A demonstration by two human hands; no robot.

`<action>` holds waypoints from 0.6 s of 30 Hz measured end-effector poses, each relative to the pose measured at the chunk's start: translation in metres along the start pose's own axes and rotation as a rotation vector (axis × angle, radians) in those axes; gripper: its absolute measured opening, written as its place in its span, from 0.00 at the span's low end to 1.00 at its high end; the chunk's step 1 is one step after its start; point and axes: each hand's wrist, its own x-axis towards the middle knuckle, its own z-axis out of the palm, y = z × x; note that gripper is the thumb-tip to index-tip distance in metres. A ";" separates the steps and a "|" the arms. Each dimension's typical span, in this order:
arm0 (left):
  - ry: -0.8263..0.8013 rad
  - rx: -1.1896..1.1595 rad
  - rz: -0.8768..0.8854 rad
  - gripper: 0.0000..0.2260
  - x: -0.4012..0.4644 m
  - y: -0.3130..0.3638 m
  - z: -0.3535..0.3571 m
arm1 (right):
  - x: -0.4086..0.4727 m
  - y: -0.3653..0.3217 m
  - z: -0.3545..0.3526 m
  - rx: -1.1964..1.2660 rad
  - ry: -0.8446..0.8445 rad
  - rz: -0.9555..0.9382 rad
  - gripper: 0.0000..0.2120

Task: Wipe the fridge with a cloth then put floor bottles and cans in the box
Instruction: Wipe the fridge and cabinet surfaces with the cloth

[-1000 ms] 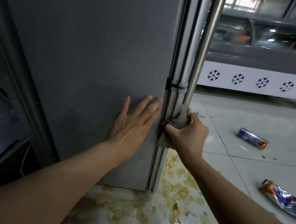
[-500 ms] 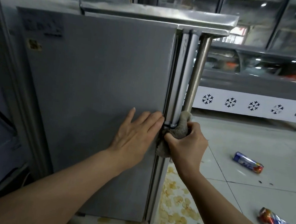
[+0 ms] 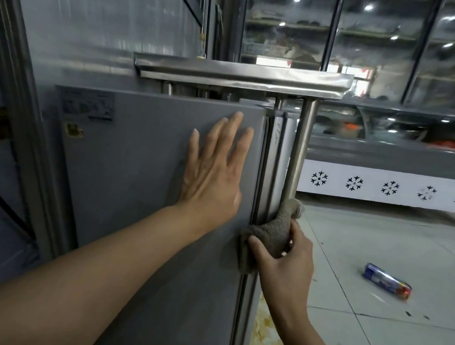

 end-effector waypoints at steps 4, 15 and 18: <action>-0.020 0.033 0.006 0.43 0.014 0.000 -0.002 | 0.007 0.002 -0.004 -0.051 -0.080 -0.013 0.38; 0.001 0.030 -0.010 0.42 0.035 -0.007 -0.007 | 0.033 0.000 0.010 -0.121 0.120 -0.084 0.19; 0.028 -0.003 -0.037 0.39 0.038 -0.002 -0.010 | 0.040 -0.012 0.007 -0.090 0.143 -0.082 0.17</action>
